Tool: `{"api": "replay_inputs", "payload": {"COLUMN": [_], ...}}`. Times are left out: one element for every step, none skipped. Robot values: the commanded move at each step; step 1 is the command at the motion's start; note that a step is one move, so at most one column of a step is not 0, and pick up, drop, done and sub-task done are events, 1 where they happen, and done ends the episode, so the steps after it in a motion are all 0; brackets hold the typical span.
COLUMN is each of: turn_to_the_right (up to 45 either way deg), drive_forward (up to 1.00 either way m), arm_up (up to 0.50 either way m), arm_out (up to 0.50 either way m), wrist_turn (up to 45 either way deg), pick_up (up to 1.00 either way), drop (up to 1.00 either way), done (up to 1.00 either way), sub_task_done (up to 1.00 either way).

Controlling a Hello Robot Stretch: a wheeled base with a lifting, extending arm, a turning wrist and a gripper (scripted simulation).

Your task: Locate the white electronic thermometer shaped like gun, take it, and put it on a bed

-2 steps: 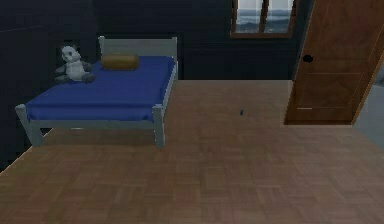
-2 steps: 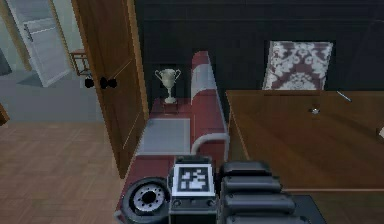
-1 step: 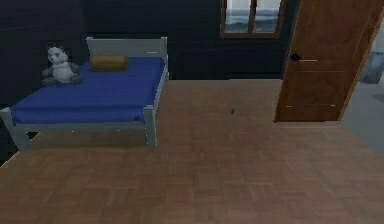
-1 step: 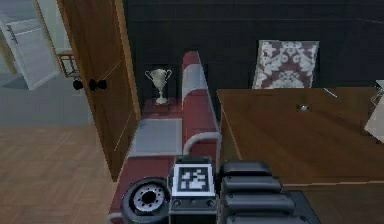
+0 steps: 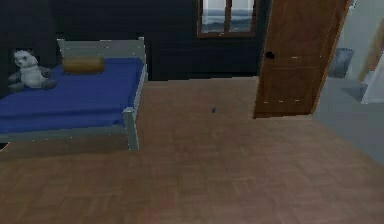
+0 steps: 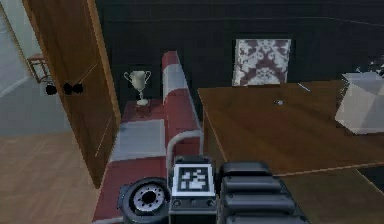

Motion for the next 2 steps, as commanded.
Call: {"api": "replay_inputs", "payload": {"turn_to_the_right": [0.0, 0.0], "drive_forward": [1.0, 0.75], "arm_up": [0.0, 0.0], "arm_out": [0.0, 0.0], "wrist_turn": [0.0, 0.0], "pick_up": [0.0, 0.0], "drop": [0.0, 0.0], "done": [0.0, 0.0], "sub_task_done": [0.0, 0.0]}}
